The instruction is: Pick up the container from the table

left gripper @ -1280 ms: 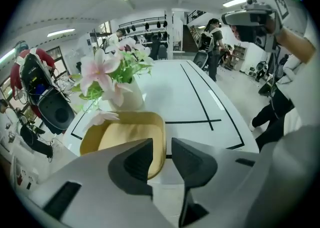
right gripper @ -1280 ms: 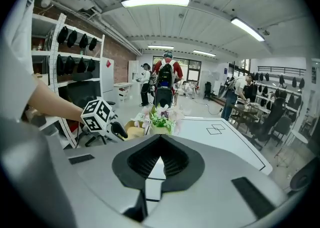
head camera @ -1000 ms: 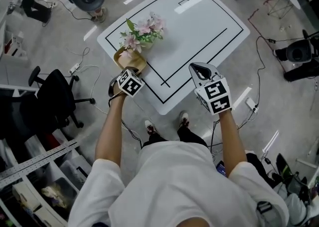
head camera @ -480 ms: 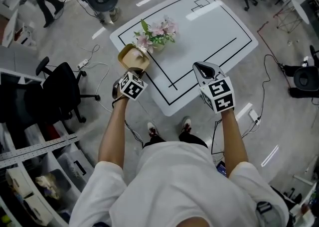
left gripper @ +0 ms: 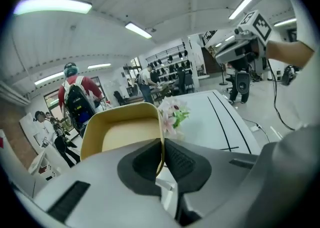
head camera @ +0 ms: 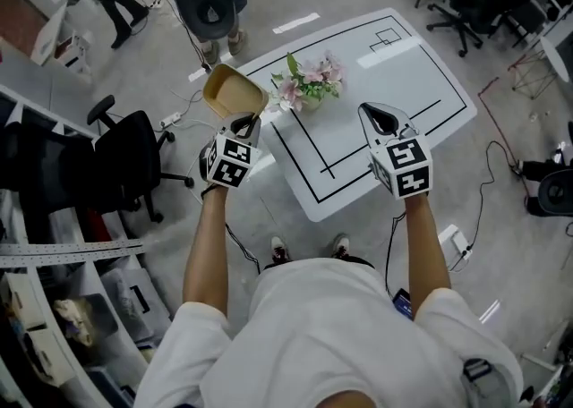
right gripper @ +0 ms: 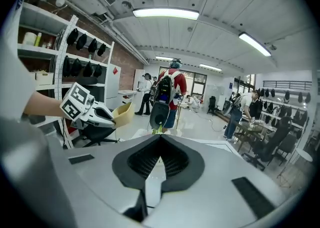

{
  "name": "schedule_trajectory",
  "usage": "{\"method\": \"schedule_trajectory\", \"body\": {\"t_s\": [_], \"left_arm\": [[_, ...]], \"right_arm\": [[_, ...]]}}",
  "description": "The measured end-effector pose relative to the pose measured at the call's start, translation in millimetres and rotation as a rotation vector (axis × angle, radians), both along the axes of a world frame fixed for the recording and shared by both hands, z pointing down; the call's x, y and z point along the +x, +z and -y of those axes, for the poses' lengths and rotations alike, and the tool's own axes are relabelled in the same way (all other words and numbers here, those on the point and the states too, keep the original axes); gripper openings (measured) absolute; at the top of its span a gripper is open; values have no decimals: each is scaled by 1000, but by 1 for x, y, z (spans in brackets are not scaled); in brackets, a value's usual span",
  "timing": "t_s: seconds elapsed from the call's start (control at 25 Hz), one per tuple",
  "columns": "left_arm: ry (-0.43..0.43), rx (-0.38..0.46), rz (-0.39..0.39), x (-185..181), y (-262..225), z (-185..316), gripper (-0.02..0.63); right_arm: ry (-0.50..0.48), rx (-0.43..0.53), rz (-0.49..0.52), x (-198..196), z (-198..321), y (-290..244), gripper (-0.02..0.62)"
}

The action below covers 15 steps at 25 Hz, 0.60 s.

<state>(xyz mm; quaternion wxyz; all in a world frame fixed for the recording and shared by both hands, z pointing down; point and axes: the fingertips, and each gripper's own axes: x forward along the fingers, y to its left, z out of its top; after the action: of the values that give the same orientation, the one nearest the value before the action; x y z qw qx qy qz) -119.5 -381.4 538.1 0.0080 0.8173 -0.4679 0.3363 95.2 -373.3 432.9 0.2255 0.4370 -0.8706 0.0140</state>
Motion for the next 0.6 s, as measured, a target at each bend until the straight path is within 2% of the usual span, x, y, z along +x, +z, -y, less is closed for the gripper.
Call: {"method": "schedule_trajectory", "body": {"t_s": [0.12, 0.32, 0.6], "left_arm": [[-26, 98, -58, -7, -45, -2, 28], [-34, 239, -103, -13, -114, -13, 28], [-31, 367, -137, -13, -186, -35, 28]], "right_arm": [[-7, 52, 1, -5, 2, -24, 14], [-33, 149, 0, -14, 0, -70, 14], [-73, 265, -9, -26, -15, -123, 14]]}}
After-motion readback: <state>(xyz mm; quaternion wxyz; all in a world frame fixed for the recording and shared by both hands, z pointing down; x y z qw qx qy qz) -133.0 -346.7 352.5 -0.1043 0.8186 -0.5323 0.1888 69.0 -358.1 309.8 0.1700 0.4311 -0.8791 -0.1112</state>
